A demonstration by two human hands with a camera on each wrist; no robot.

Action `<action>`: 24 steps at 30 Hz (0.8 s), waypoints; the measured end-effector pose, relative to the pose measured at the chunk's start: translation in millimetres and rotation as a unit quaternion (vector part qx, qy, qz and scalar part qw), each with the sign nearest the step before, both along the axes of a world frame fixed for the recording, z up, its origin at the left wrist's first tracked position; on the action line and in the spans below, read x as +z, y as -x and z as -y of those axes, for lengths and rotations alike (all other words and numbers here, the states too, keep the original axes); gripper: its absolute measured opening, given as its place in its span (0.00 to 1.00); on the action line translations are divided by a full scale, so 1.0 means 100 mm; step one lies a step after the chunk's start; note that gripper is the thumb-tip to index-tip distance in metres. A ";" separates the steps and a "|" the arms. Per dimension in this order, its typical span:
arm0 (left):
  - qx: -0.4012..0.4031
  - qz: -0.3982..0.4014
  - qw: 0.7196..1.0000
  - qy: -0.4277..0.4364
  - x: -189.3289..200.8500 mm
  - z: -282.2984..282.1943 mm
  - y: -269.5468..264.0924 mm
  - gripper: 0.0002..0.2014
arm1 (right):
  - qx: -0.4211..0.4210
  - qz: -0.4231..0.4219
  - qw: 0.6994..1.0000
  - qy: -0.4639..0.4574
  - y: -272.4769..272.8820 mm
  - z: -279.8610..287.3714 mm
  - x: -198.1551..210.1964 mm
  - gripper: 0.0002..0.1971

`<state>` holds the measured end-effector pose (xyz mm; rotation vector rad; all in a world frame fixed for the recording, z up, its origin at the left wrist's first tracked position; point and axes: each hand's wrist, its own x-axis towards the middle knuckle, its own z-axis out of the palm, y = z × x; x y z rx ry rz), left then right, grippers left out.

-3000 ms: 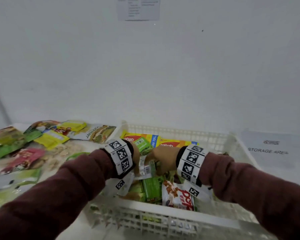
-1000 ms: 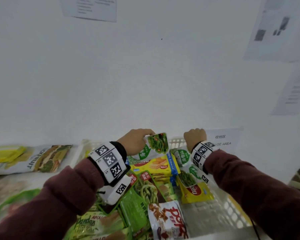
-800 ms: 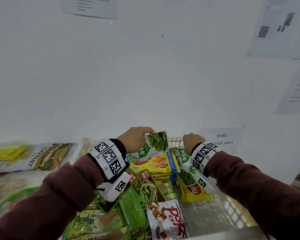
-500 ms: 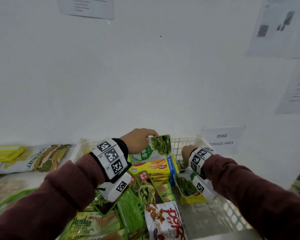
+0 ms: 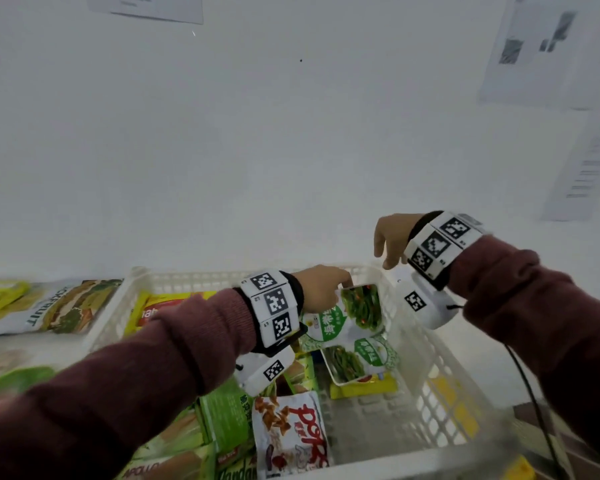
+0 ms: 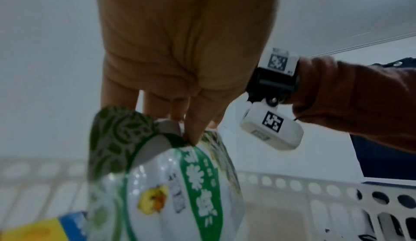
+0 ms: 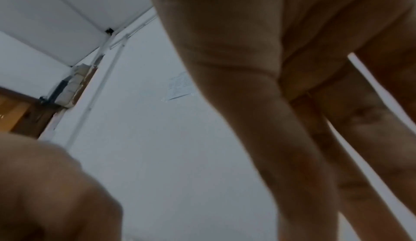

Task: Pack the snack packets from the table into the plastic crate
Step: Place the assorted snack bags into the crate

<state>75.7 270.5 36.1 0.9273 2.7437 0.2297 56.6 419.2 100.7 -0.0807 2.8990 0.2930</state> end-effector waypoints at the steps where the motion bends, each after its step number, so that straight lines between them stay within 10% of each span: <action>1: 0.000 0.005 1.000 0.005 -0.06 -0.07 0.01 0.20 | -0.004 0.008 1.000 -0.011 -0.04 -0.06 -0.01 0.21; 14: 0.009 -0.027 0.999 0.037 -0.43 -0.55 0.06 0.20 | 0.045 0.052 0.996 -0.054 -0.22 -0.35 -0.49 0.29; 24: -0.054 -0.023 0.954 0.293 -0.59 -0.71 -0.12 0.46 | 0.058 0.052 0.995 -0.063 -0.22 -0.35 -0.49 0.32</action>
